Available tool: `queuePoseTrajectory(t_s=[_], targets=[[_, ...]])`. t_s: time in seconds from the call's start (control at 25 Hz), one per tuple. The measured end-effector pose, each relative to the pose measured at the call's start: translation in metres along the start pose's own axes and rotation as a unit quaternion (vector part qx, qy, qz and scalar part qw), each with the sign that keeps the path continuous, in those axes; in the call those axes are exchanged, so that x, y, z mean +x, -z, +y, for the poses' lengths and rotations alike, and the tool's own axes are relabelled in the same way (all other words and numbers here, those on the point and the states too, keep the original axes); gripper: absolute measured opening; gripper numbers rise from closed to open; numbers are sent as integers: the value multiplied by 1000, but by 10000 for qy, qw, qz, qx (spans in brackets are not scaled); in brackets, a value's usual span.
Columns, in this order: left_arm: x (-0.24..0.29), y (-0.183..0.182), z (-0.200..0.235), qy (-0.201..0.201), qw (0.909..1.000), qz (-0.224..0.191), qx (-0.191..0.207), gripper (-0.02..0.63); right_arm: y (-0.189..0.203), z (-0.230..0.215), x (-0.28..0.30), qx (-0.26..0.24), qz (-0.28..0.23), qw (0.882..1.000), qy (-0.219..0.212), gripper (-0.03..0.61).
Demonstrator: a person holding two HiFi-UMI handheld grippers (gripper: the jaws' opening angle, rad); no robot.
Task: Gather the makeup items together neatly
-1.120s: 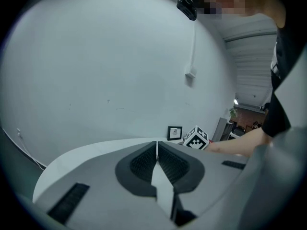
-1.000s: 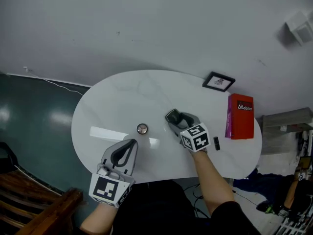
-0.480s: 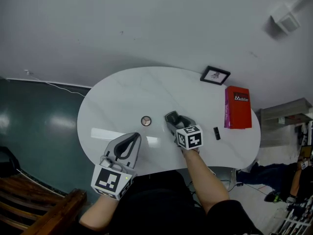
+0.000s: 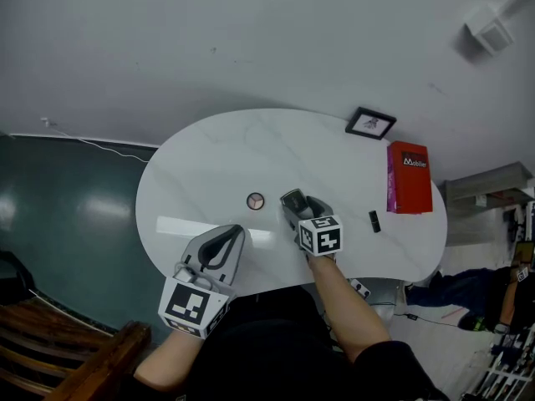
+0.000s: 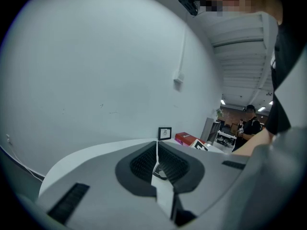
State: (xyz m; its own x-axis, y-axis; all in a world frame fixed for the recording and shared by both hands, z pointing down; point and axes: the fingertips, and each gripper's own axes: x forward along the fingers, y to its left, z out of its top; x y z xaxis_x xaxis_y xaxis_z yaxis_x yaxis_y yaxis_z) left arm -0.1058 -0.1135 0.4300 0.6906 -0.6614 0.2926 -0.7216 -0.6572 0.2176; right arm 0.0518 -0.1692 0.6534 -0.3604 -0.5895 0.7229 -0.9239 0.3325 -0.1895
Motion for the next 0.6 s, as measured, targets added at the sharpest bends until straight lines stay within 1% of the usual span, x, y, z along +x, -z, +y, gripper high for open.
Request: queuePoseTrajectory(t_s=[0.16,0.28,0.52,0.6], targets=[[1,0,-2,59,10000,-2,-43,20,15,-2,-4,-239,270,9992,-173,271],[2,2,-3,79,9999,27,-60,20,25,-1,-4,-234,437,9982,-331,270],[6,2,-4,87,9999,41,-91,20,25,8,-1,-273,480,9978,-365,270],[7,1,-4,83,9999,30,-67,20,24,9,0,-258,494,9981,-276,268]])
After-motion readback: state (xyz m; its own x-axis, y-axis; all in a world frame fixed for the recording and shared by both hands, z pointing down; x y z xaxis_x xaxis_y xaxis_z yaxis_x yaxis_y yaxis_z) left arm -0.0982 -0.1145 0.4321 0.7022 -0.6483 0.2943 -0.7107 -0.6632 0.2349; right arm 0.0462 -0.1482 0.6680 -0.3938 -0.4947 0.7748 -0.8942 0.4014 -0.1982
